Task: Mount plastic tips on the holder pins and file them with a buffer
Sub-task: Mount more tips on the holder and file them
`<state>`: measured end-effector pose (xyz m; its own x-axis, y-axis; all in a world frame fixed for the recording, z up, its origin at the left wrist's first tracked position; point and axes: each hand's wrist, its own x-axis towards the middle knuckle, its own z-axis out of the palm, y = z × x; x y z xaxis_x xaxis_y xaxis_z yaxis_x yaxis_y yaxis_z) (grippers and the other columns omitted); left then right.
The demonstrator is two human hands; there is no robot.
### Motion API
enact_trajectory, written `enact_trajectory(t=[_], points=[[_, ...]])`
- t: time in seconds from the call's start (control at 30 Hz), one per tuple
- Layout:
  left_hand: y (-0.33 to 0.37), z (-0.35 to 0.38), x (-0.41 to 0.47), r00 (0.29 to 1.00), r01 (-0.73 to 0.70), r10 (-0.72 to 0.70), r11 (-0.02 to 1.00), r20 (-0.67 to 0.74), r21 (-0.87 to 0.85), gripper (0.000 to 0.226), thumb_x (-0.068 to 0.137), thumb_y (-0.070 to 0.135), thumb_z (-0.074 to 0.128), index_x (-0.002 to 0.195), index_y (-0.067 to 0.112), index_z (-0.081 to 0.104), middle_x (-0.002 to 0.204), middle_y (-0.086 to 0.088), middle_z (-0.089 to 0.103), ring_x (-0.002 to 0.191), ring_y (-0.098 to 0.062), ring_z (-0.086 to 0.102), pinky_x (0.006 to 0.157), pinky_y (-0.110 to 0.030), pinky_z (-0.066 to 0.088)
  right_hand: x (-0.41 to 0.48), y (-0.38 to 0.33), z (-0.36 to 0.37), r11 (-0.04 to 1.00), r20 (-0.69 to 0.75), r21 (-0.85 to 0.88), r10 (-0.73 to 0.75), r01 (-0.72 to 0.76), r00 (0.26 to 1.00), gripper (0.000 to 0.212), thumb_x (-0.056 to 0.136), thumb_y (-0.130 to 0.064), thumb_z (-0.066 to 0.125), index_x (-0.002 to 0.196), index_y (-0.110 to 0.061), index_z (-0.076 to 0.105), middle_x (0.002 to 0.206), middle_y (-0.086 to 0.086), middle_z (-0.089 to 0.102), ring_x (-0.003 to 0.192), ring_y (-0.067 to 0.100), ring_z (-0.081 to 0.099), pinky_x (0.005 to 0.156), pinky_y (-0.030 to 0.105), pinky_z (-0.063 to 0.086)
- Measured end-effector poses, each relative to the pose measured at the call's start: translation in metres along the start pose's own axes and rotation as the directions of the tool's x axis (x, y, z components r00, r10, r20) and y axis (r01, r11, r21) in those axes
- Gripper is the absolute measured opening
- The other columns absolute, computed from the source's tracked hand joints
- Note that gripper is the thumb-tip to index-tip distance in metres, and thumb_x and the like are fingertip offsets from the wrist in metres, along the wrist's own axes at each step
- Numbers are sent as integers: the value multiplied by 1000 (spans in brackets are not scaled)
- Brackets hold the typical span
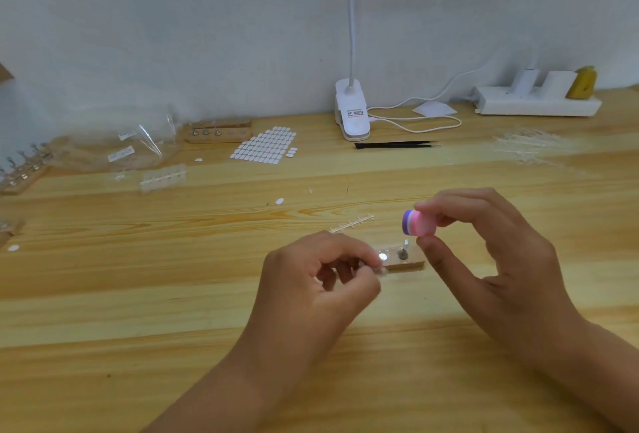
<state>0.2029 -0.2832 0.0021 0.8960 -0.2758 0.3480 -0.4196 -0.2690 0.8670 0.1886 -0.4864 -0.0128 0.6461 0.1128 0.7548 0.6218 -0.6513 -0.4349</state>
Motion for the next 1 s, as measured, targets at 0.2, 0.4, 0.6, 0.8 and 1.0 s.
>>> enact_trajectory(t=[0.2,0.4,0.6,0.8,1.0], points=[[-2,-4,-1,981,-193,179,897,72,398,14,89,23,52,88,29,64,75,16,62,65,5,51,62,-8,34,1,-1,-1,1000,2,-19,5,-5,1000,23,92,-15,61,115,-14,62,106,0,63,99,5,57,85,3,36],[0,-6,2,984,-180,171,957,59,229,11,90,21,63,88,28,72,81,19,59,74,3,53,66,-5,35,-1,-6,-1,995,-19,12,-104,104,994,25,92,-11,64,117,-17,60,107,1,64,104,6,61,95,17,46],[3,-3,0,996,-70,74,994,51,-89,14,81,39,67,86,31,78,70,11,66,62,-3,53,58,-15,41,-6,-10,3,964,35,13,-267,266,963,24,94,-2,67,113,-16,69,111,0,62,103,14,64,90,27,50],[1,-2,-1,998,-14,25,984,55,-180,8,83,32,72,83,33,79,72,2,70,68,-23,61,60,-35,51,-1,-8,0,979,-20,-14,-204,204,979,25,93,-5,65,117,-14,64,111,-2,63,108,10,63,95,20,47],[1,-2,-2,998,19,-7,974,58,-224,8,80,31,74,83,28,80,71,-3,70,66,-29,56,57,-31,45,0,-3,-3,964,49,-87,-247,250,968,27,93,0,65,117,-12,64,109,5,65,102,17,64,88,32,52]])
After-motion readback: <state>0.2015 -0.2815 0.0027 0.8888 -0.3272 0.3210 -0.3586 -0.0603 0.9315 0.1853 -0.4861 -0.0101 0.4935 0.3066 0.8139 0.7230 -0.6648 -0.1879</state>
